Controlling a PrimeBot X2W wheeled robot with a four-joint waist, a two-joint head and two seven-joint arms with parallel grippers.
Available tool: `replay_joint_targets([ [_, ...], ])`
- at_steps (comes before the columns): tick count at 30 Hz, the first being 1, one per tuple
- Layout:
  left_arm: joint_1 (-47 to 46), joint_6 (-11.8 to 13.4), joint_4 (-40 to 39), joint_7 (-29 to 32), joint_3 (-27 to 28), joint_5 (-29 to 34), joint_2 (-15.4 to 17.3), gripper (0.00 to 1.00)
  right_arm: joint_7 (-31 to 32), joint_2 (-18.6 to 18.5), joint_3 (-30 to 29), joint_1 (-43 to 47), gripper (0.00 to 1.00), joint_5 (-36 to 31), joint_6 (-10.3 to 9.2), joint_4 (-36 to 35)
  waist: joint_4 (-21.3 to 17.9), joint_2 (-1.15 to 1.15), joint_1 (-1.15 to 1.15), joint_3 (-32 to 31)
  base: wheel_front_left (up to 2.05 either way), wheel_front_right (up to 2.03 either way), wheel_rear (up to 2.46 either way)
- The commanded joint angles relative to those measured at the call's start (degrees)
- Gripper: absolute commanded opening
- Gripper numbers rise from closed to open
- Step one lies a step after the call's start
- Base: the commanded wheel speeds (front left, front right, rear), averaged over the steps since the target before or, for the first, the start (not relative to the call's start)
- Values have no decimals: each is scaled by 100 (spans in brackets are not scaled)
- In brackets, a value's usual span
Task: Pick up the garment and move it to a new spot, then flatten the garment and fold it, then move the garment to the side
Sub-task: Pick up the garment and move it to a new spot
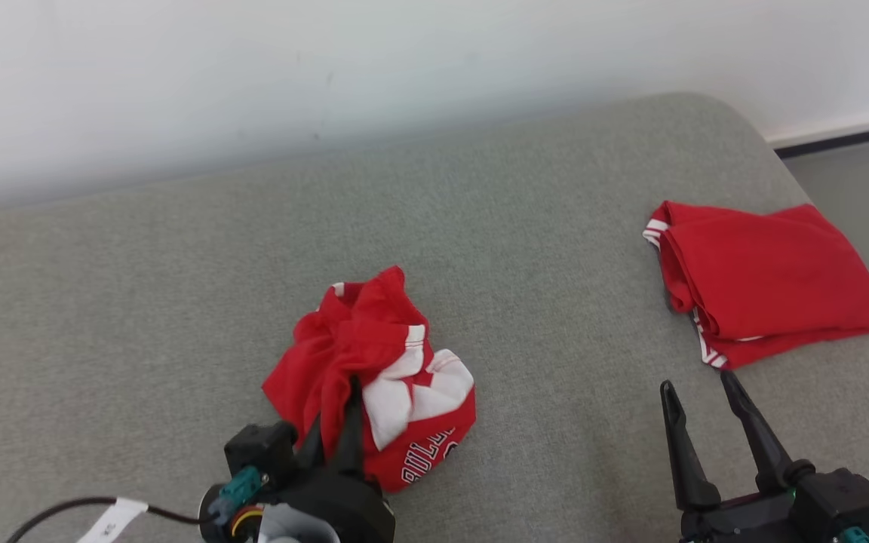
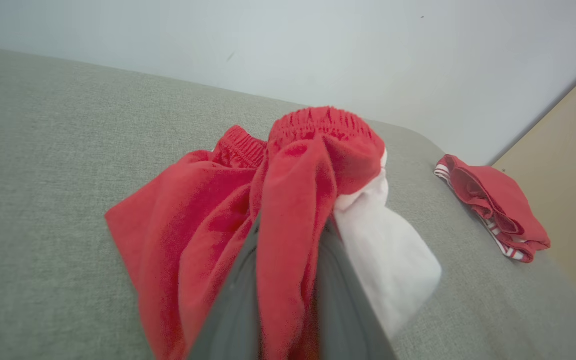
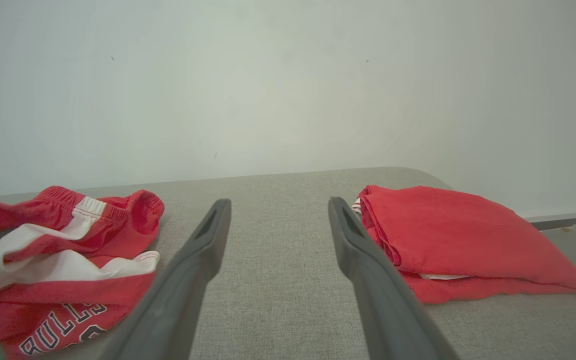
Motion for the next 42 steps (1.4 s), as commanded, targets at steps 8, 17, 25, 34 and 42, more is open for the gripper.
replay_joint_targets([
  [8, 905, 144, -555, -28, 480, 395, 67, 100, -4, -58, 97, 299, 100, 77, -12, 51, 589, 0, -1, -741, 0, 0, 0],
  [17, 1708, -236, -1168, -28, 1044, 925, 181, 100, -4, 8, 205, 499, 100, 109, -12, 21, 1070, 0, -1, -1107, 0, 0, 0],
  [25, 2272, -345, -1948, -29, 1422, 1847, 213, 100, -4, 70, 252, 734, 100, 66, -12, -61, 1252, 0, -1, -1387, 0, 0, 0],
  [34, 3131, -511, -2786, -29, 1646, 2841, 258, 100, -4, 106, 100, 1067, 100, 54, -12, -177, 1201, 0, -1, -1666, 0, 0, 0],
  [42, 3420, -470, -2871, -29, 1552, 3268, 262, 100, -4, 146, 13, 1345, 100, -16, -12, -207, 1172, 0, -1, -1710, 0, 0, 0],
])
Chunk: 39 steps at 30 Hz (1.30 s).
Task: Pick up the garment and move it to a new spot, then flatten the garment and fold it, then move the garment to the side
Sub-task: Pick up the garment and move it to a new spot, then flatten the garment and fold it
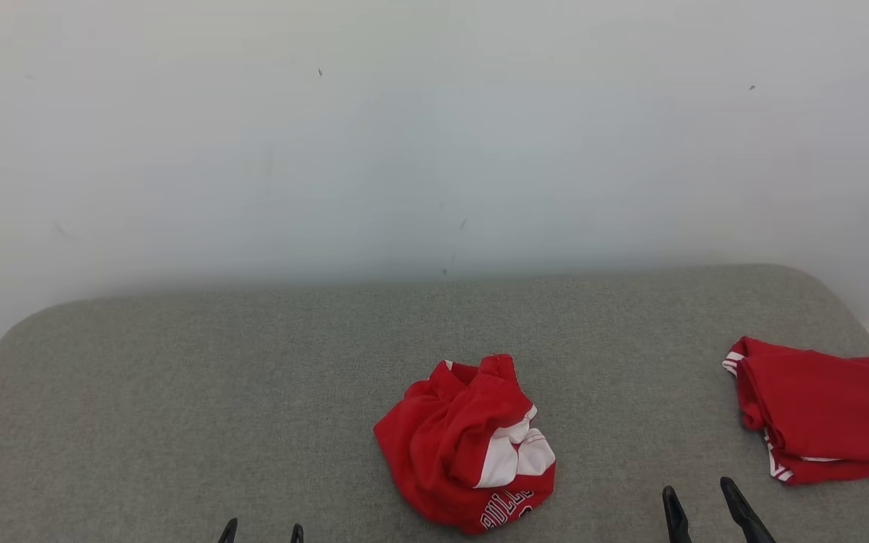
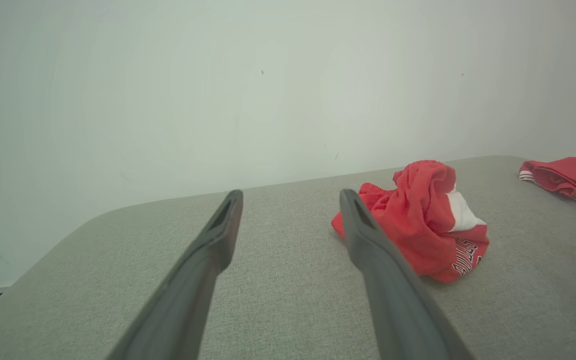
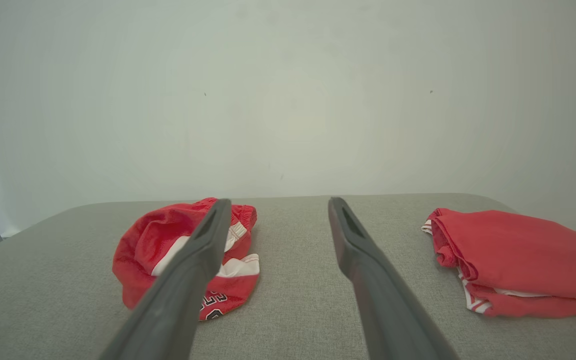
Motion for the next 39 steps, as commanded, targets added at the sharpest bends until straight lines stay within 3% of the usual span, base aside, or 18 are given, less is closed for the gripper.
replay_joint_targets([
  [1, 91, 36, -7, -19, 8, 36, -15, 100, -3, 5, -5, 63, 100, -52, -12, -16, -3, 1, 1, 0, 0, 0, 0],
  [39, -2, -45, 188, -19, 280, -51, -205, 100, -3, -48, 65, 74, 100, -59, -12, 59, 22, 1, 1, -16, 0, 0, 0],
])
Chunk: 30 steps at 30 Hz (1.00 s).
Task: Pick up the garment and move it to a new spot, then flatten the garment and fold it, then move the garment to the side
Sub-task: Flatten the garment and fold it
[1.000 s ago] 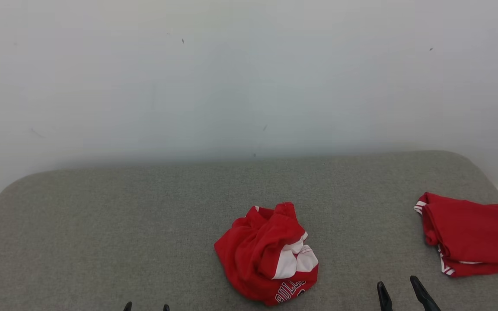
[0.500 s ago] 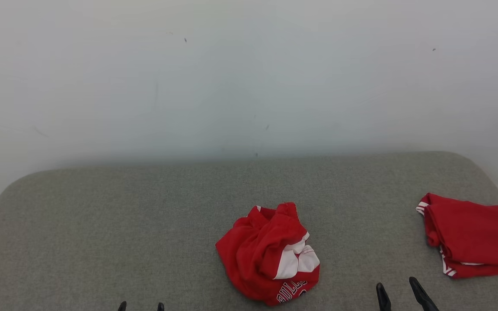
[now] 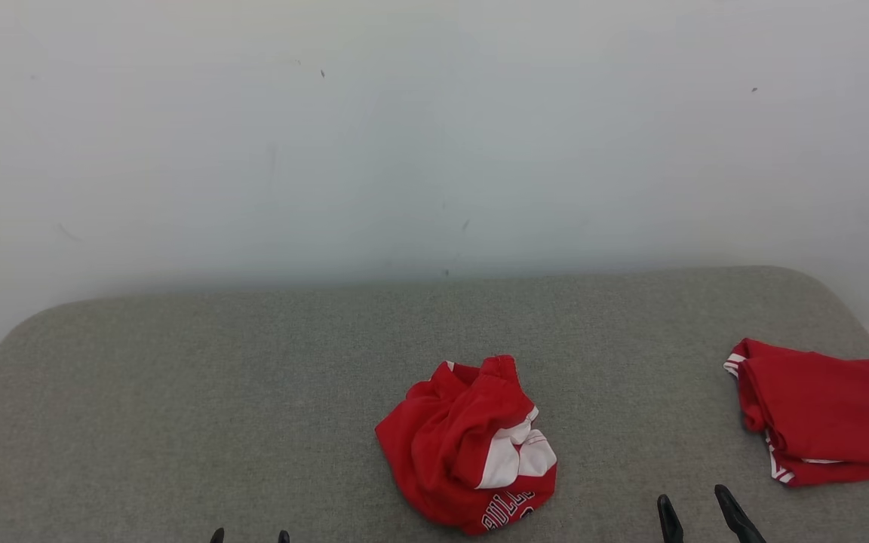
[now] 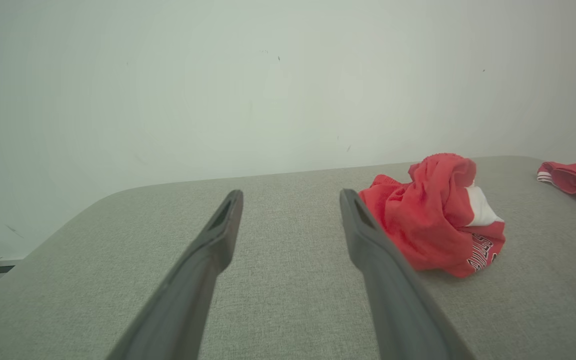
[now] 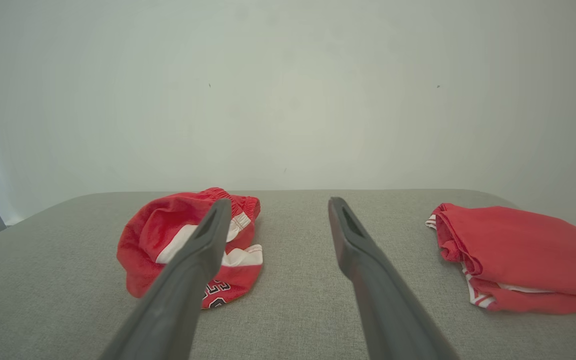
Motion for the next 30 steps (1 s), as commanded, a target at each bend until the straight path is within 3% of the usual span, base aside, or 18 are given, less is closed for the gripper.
replay_joint_targets([
  [1, -55, -6, 17, -19, 15, 20, -18, 100, -4, -8, -12, 21, 100, 21, -12, 3, -4, 0, 0, -3, 0, 0, 0],
  [19, -196, -89, 150, -19, -103, 105, -43, 100, -3, -26, -9, 7, 100, 47, -12, -15, -98, 0, 0, 37, 0, 0, 0],
  [26, -758, -283, 337, -19, -421, 206, -49, 100, -3, -90, 42, -95, 100, 40, -12, -6, -262, 0, 0, 209, 0, 0, 0],
  [30, -1504, -459, 674, -19, -774, 195, -55, 100, -3, -130, 102, -237, 100, 38, -12, 14, -542, 0, 0, 400, 0, 0, 0],
])
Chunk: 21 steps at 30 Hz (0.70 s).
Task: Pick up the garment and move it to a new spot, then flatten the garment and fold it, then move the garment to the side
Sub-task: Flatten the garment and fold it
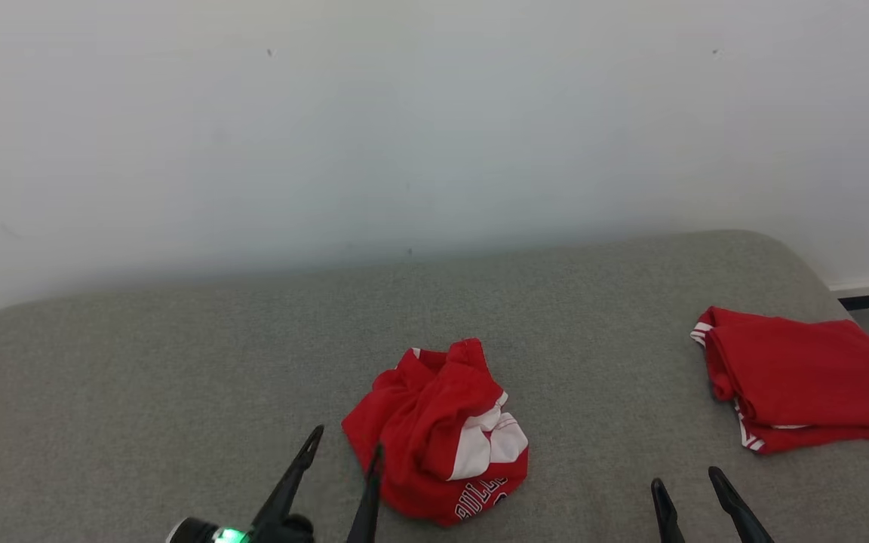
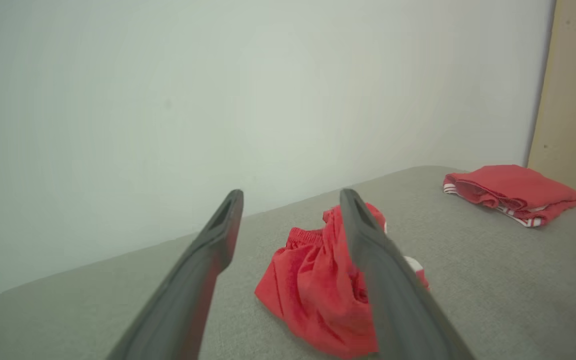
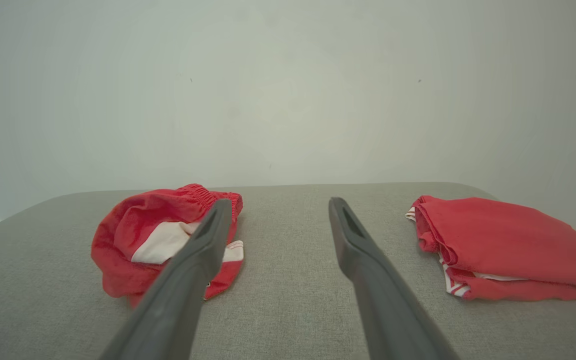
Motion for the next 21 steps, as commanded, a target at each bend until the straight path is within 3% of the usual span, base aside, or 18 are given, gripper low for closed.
replay_joint_targets([
  [1, -207, -46, 132, -17, -91, -31, -16, 100, -3, -36, 10, -66, 100, 13, -12, 11, -212, 0, -1, 169, 0, 0, 0],
  [5, -1059, -174, 686, 95, -533, 20, -19, 100, -2, -60, 59, -163, 100, 4, -12, 23, -495, 0, -1, 365, 0, 0, 0],
  [8, -1712, -218, 1045, 505, -883, 9, -20, 100, -3, -56, 49, -211, 100, -5, -12, 20, -680, 0, -1, 539, 0, 0, 0],
  [21, -4283, -231, 2762, 3189, -2431, -192, -21, 100, -3, 71, 238, -623, 100, 7, -12, 40, -1230, 0, -1, 1340, 0, 0, 0],
])
